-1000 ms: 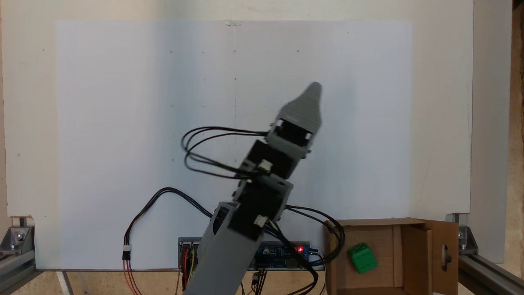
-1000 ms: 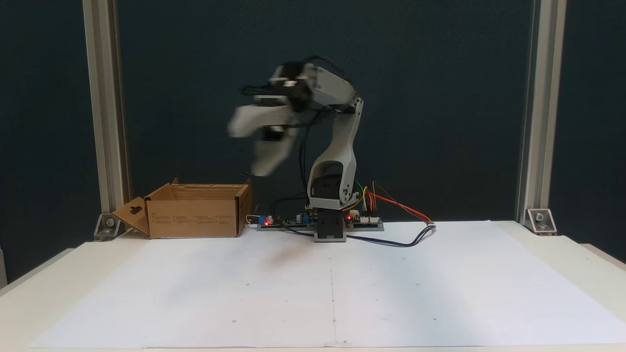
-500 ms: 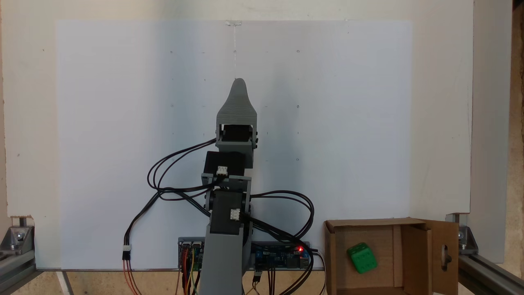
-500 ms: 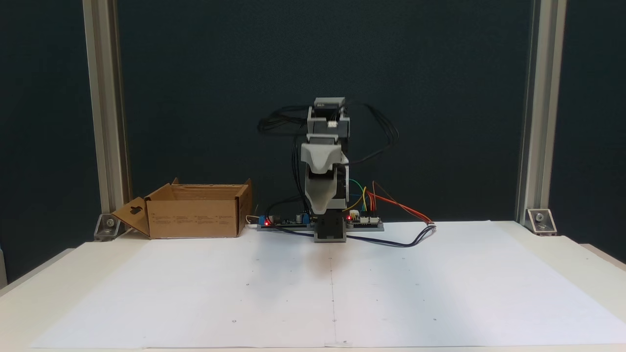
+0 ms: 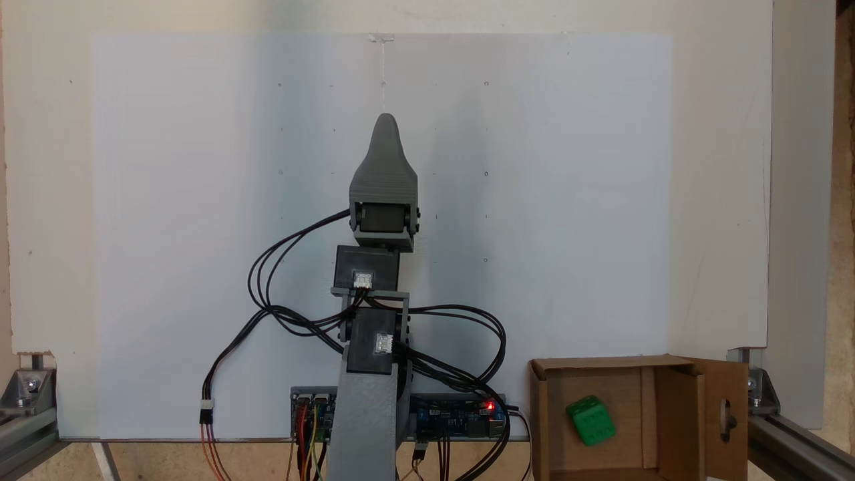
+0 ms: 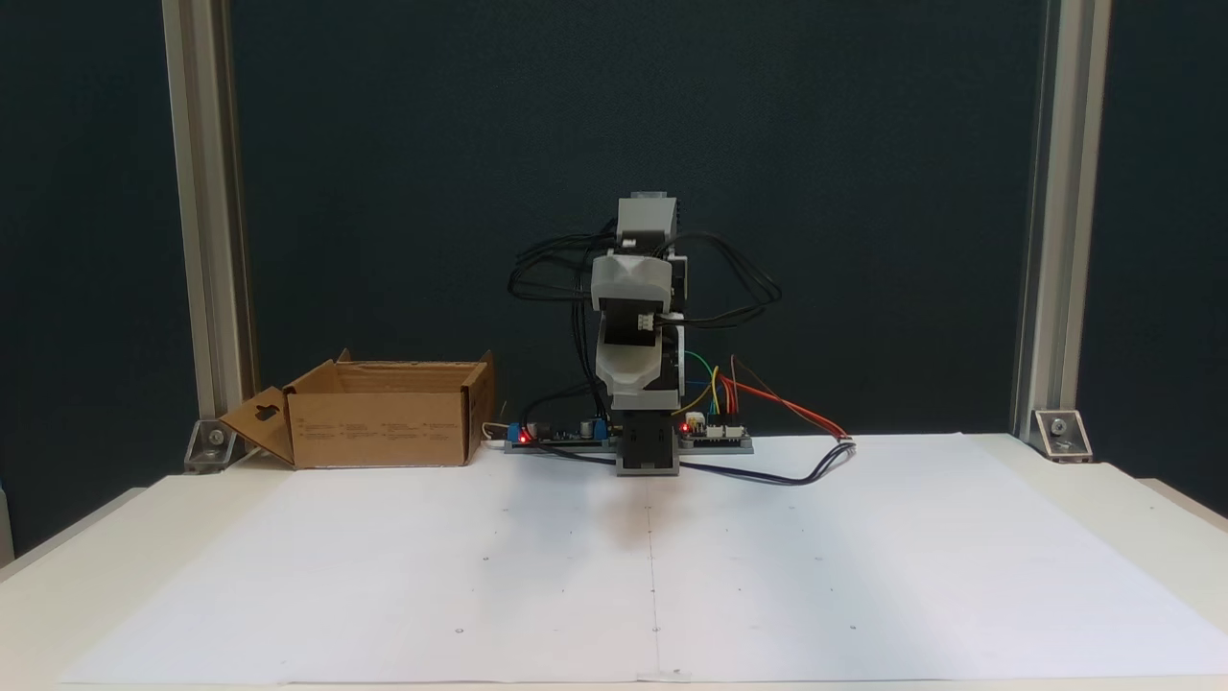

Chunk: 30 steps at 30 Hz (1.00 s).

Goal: Grasp a green dice and put it in the bin.

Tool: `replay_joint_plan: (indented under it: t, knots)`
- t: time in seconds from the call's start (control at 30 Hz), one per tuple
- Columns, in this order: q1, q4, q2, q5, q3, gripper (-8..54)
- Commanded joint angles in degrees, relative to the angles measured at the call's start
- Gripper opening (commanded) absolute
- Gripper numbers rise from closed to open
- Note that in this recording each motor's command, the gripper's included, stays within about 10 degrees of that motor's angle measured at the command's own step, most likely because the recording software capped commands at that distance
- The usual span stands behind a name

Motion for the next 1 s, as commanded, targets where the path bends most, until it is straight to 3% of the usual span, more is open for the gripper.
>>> replay_joint_plan:
  t: [0.0, 0.43, 0.97]
  knots:
    - [-0.2, -9.5, 6.5, 2.0, 0.7, 44.2]
    - [0.1, -38.8, 6.5, 1.9, 19.6, 43.3]
    - [-0.4, -47.3, 6.4, 2.1, 30.7, 43.6]
